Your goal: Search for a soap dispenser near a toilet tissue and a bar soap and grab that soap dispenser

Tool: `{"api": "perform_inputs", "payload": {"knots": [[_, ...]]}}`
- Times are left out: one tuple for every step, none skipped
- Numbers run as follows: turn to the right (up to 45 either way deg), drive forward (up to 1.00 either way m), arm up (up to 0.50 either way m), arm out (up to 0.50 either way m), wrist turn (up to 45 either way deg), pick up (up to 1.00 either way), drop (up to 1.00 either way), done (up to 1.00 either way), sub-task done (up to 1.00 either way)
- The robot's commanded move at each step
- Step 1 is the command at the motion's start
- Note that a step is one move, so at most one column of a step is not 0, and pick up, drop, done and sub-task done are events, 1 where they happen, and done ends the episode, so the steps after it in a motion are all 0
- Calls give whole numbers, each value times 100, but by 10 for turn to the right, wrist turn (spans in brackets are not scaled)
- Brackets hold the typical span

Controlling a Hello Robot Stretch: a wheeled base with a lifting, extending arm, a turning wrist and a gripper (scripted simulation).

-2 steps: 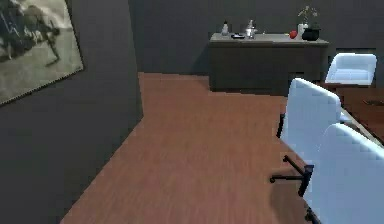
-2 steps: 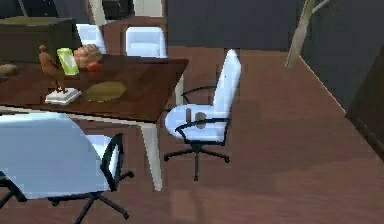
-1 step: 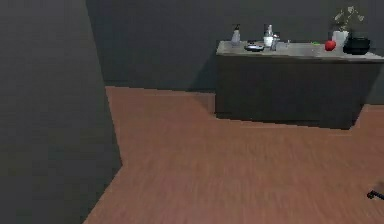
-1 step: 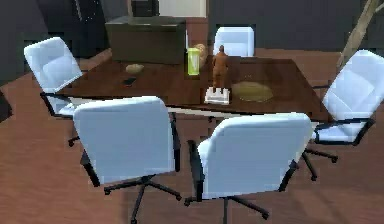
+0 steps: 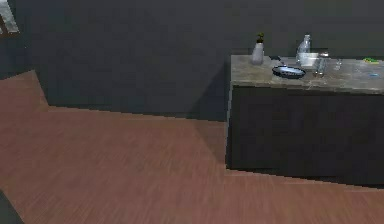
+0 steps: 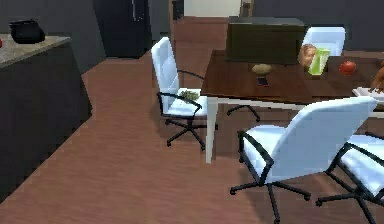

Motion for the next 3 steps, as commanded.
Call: {"api": "perform_inputs", "payload": {"knots": [[-60,0,0,0,0,0,0,0,0],[0,70,0,0,0,0,0,0,0],[-270,0,0,0,0,0,0,0,0]]}}
